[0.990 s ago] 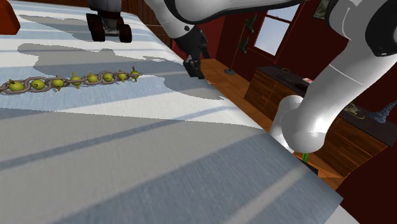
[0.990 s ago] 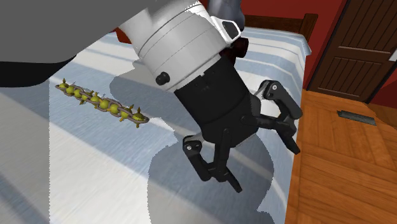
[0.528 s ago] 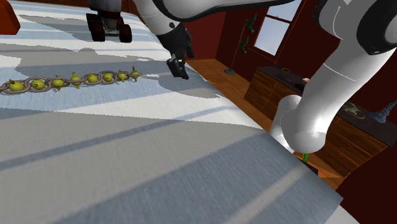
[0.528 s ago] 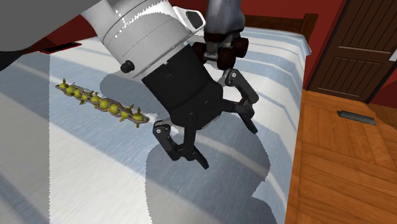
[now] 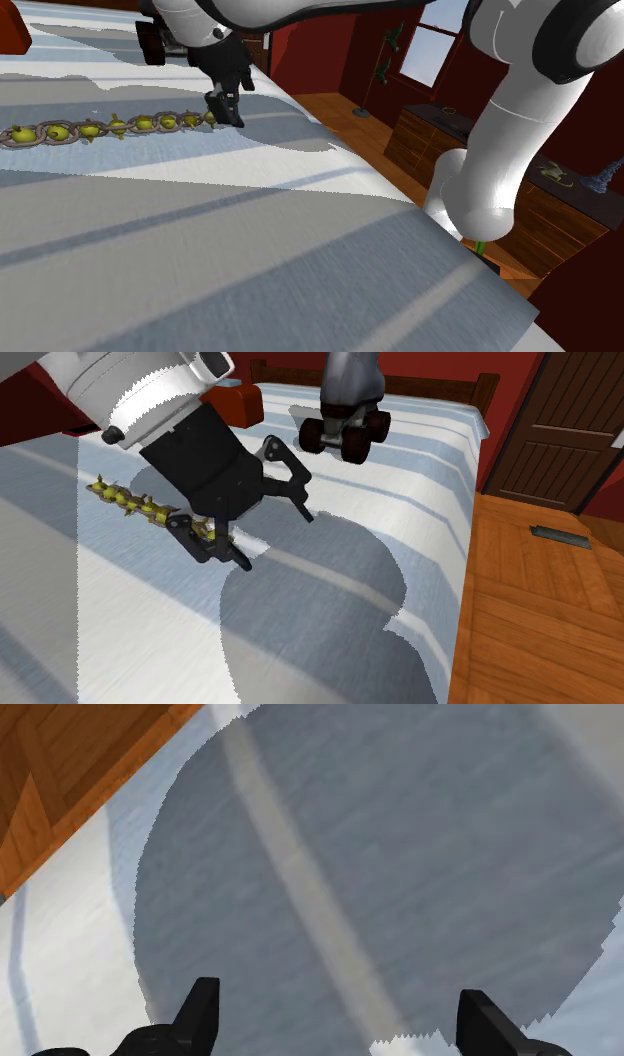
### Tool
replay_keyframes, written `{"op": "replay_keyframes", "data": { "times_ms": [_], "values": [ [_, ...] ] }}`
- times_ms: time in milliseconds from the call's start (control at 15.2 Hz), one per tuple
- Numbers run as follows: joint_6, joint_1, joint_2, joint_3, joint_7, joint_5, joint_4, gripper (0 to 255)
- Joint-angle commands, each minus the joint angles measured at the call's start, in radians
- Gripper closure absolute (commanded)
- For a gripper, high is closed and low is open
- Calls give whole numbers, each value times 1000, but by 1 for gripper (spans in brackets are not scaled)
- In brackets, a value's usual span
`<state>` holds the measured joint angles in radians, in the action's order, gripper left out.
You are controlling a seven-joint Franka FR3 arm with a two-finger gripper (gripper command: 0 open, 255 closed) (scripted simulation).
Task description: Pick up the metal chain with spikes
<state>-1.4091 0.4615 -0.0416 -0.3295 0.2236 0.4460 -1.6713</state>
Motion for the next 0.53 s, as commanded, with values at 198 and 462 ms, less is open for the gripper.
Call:
{"op": "replay_keyframes", "data": {
  "times_ms": [198, 462],
  "values": [
    [-84, 39, -78, -34, 6, 41, 98, 0],
    [-132, 76, -143, -60, 9, 85, 193, 0]
  ]
}}
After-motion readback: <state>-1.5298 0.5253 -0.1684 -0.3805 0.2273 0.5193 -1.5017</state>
